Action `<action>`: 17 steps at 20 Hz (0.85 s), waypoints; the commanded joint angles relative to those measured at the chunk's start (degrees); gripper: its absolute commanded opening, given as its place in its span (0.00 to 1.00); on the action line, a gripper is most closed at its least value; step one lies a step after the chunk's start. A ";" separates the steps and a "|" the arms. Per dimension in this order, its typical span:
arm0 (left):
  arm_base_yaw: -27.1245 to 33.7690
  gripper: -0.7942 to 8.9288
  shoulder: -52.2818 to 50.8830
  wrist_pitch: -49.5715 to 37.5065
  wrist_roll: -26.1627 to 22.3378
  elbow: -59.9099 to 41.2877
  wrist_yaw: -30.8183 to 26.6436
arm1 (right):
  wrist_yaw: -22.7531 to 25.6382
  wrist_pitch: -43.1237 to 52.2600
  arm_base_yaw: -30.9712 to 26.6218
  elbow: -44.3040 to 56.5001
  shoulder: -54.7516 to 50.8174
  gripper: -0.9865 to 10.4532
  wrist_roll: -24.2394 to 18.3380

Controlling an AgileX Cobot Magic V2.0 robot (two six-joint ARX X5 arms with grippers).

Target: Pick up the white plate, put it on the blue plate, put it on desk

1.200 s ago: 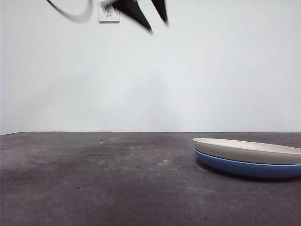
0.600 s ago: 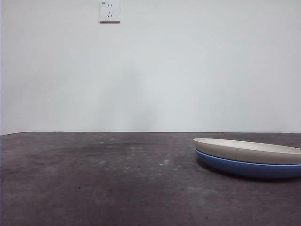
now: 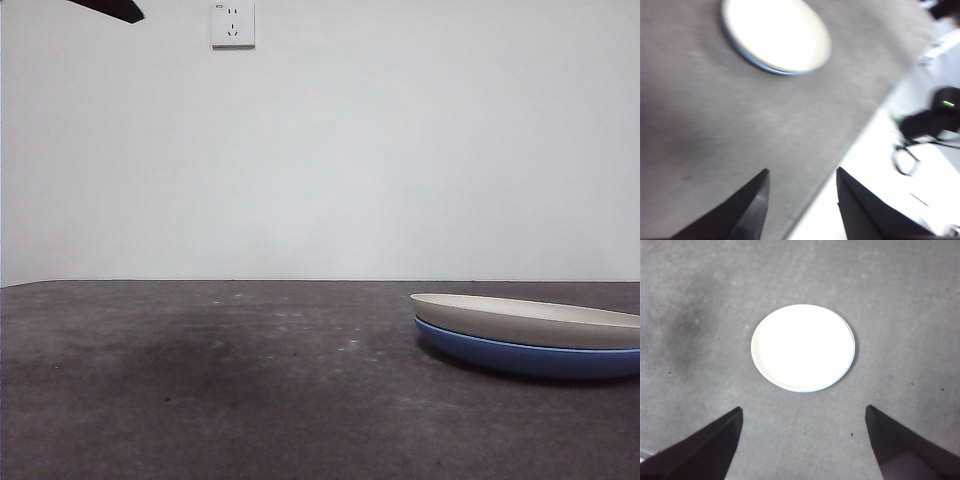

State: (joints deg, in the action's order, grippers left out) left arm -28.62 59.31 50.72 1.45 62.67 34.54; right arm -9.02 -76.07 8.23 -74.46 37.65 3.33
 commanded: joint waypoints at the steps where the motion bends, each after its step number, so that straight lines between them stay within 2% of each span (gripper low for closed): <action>1: -0.26 0.31 -0.33 -3.34 -1.42 -3.10 5.01 | -0.42 0.28 0.15 0.81 0.48 0.43 1.29; 6: -0.26 0.31 -0.17 -4.15 -1.44 -3.85 5.01 | -1.88 1.11 0.15 8.07 0.46 0.43 3.32; 11: -0.28 0.31 -0.15 -4.28 -1.49 -3.85 5.01 | 0.22 10.34 -0.13 16.74 2.21 0.43 8.07; 14: -0.26 0.31 -0.15 -4.26 -1.49 -3.85 5.01 | 0.00 16.79 -1.49 19.71 9.07 0.43 8.09; 17: -0.28 0.31 -0.15 -4.02 -1.49 -3.85 5.01 | -0.07 23.41 -3.41 19.74 18.18 0.43 6.23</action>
State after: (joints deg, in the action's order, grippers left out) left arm -28.62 58.72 46.96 0.89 58.22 39.20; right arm -9.06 -52.93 4.78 -54.26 55.44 10.26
